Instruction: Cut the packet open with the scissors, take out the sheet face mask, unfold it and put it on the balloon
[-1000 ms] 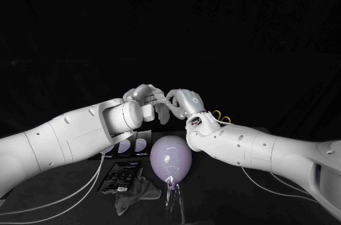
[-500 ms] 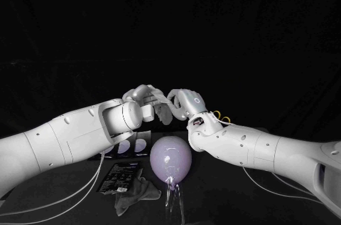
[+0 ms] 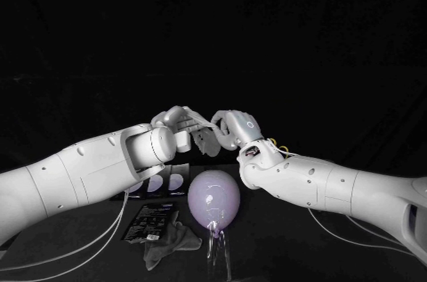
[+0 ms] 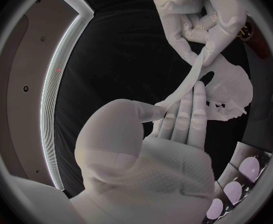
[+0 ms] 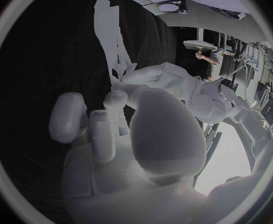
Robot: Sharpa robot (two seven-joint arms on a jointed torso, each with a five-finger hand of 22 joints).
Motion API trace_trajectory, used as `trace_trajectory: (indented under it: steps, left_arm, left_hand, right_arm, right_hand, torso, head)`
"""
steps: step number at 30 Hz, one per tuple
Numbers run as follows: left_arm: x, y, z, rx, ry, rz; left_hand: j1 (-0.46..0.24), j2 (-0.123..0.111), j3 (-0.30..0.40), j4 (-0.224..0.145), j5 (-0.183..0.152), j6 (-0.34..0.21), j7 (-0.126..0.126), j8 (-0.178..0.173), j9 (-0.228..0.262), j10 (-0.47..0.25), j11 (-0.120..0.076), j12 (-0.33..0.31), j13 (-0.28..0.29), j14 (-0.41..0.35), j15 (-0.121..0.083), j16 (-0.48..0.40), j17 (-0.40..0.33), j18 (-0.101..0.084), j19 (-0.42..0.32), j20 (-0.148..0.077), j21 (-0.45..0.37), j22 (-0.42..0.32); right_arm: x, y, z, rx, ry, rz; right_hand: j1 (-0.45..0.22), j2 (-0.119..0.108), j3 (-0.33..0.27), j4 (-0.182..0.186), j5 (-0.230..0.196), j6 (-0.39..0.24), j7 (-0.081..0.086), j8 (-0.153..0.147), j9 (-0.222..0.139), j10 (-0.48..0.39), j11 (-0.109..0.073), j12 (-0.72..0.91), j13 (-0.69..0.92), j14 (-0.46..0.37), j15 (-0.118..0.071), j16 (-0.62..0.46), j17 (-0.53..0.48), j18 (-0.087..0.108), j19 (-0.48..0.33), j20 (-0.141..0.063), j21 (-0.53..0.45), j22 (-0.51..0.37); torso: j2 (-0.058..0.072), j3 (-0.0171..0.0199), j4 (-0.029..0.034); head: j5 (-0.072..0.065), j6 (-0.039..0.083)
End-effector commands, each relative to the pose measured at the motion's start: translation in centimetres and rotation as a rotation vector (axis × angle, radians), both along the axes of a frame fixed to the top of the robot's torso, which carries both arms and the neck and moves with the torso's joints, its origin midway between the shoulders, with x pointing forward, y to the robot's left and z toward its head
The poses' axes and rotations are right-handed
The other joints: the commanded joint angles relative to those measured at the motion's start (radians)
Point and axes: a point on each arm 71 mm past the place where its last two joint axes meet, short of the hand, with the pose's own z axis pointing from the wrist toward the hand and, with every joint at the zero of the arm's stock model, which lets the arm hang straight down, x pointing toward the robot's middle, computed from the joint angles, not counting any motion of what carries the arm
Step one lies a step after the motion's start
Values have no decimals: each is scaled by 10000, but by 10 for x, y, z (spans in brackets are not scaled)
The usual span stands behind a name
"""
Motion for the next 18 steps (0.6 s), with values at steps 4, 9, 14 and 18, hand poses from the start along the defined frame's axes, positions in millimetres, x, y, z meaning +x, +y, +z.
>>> trace_trajectory:
  steps: [4,9,14,18]
  left_arm:
    - [-1,2,3,49,-235,5]
    - [-2,3,2,145,-178,-164]
    - [-4,5,1,217,-48,-322]
    - [-5,6,0,297,51,-458]
  left_hand:
    - [277,-317,-354,-875,-39,507,1690,-1575,-1314,-251,22,77,21,-78,4,-152,-23,19,-97,-153,154,68]
    - [420,-411,-844,-1198,-38,916,1703,-2148,-1850,-328,37,153,16,-89,-4,-234,-40,-41,-206,-205,258,119]
    - [426,-483,-1118,-1254,-39,1038,1711,-2328,-2040,-381,51,187,14,-107,14,-286,-54,-73,-275,-216,306,140]
    - [427,-506,-1231,-1261,-38,1080,1714,-2390,-2114,-403,55,208,15,-114,20,-310,-61,-84,-307,-219,327,149]
  right_arm:
    - [-3,-1,14,295,-845,194]
    - [-2,-5,26,424,-922,188]
    - [1,-9,37,419,-988,275]
    - [3,-10,45,273,-890,431]
  right_hand:
    - [-147,95,175,-103,-9,150,-22,100,-5,331,-144,117,133,792,-64,98,1641,-215,105,-15,195,1616]
    - [-226,64,243,-197,-9,185,-35,102,-30,418,-157,200,249,825,-74,162,1765,-242,154,-25,356,1650]
    - [-277,31,299,-303,-9,222,-45,98,-56,516,-168,321,408,859,-84,230,1893,-272,208,-33,534,1690]
    - [-305,15,313,-340,-9,237,-46,97,-66,562,-170,388,492,869,-85,250,1933,-277,217,-37,568,1697]
  torso:
    - [-3,-6,7]
    - [-3,-14,-1]
    - [1,-10,7]
    - [2,-9,-7]
  head:
    - [-33,14]
    - [-53,21]
    - [-78,14]
    - [-79,11]
